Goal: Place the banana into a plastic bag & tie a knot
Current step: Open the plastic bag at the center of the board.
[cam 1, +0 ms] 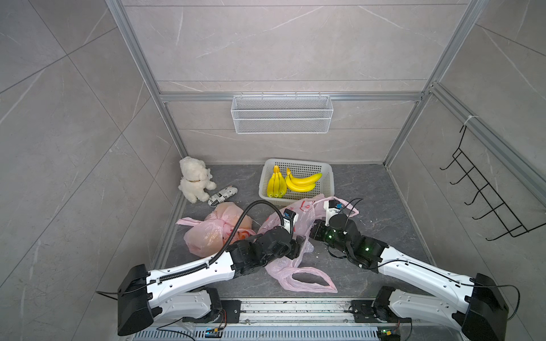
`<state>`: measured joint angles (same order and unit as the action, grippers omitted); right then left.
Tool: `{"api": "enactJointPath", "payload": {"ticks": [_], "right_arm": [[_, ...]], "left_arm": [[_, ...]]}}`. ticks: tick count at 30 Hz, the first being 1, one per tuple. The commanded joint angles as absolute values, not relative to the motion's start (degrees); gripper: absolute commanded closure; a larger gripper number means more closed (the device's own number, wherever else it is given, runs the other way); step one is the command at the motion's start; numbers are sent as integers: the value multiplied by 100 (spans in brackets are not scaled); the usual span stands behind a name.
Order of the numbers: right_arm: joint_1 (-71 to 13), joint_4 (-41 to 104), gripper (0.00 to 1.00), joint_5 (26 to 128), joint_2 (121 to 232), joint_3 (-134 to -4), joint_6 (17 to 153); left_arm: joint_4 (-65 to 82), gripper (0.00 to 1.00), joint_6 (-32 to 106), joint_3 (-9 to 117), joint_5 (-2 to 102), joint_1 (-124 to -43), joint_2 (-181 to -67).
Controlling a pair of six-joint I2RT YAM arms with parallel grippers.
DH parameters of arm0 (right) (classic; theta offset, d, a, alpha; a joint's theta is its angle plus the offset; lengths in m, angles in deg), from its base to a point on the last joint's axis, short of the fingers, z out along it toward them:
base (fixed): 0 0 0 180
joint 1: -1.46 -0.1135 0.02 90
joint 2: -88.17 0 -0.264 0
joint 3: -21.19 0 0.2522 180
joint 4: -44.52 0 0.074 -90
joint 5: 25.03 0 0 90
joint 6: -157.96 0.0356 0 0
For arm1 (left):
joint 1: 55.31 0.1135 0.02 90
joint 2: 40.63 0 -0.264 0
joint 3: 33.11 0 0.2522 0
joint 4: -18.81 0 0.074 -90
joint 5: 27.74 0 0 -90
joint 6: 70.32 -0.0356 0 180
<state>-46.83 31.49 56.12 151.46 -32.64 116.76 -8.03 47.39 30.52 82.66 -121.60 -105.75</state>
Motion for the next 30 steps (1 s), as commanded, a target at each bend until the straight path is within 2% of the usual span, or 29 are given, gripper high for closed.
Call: {"api": "enactJointPath", "payload": {"ticks": [1,4,7,8,10,27,30], "right_arm": [[-4681,3647,100,5915,15084,-3162,11364],[-4724,3956,100,6108,15058,-3133,11219],[-4766,4024,100,6185,15048,-3181,11124],[-4776,4048,100,6210,15048,-3194,11082],[-4783,4125,100,6269,15040,-3187,11019],[-4835,4168,100,6209,15106,-3310,10979],[-4836,4085,100,6140,15110,-3362,10975]], "left_arm": [[-1345,26,4910,3431,8898,-12169,-10533],[-1392,23,4791,3589,8844,-12168,-10690],[-1181,20,4630,3621,8347,-12176,-10751],[-1046,14,4589,3564,8173,-12176,-10715],[-733,14,4595,3385,8016,-12181,-10546],[-476,26,4374,2984,7262,-12190,-10206],[-439,26,4378,2929,7289,-12193,-10176]]}}
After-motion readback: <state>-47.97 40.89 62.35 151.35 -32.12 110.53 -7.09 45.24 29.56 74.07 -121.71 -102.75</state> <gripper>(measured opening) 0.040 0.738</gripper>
